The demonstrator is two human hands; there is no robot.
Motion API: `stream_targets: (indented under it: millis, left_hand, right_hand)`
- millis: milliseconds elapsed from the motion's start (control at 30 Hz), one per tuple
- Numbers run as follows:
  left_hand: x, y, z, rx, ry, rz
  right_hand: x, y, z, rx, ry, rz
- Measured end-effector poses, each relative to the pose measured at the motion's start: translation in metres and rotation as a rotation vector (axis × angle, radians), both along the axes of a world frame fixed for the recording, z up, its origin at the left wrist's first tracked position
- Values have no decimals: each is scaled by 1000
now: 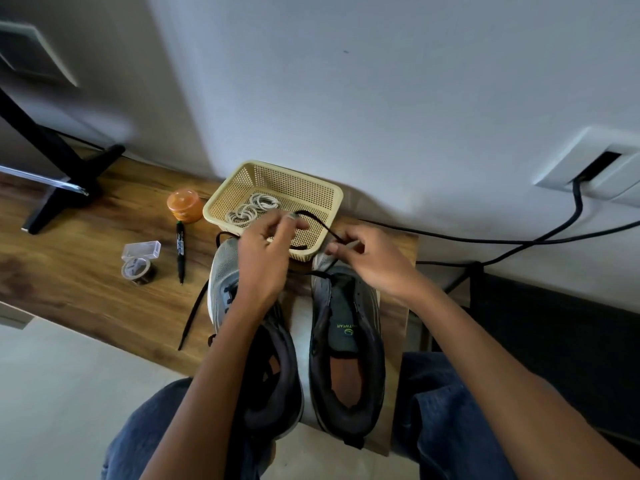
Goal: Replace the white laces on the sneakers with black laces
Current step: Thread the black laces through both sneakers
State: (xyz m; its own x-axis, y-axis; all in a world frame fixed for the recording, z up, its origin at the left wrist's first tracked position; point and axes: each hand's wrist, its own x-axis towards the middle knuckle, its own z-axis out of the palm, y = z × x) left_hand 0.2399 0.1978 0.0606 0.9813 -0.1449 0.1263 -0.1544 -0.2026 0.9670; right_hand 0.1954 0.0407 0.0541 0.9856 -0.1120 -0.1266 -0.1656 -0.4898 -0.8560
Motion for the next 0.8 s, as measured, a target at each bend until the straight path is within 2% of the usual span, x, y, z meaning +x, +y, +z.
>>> stream_targets:
  millis: [100,200,300,433,633,700,800]
  left_hand:
    - [9,11,0,-63,71,283]
    - [11,18,0,32,135,369]
    - [7,16,0,167,130,262]
    - [1,8,2,344,127,58]
    - [-2,1,-4,258,23,-283]
    - [-2,-1,-6,230,19,-279]
    - [0,2,-4,213,22,-115]
  right_hand:
    - [-1,-8,3,85,17,-35]
    - [-3,-10,8,142,5,-33]
    - [-3,-7,7,96,29,-2]
    - [-3,-1,2,-80,57,9]
    - [-1,7,-3,-104,-108,82]
    - [0,7,-2,-148,-146,59]
    - [1,1,0,-215,-153,-17]
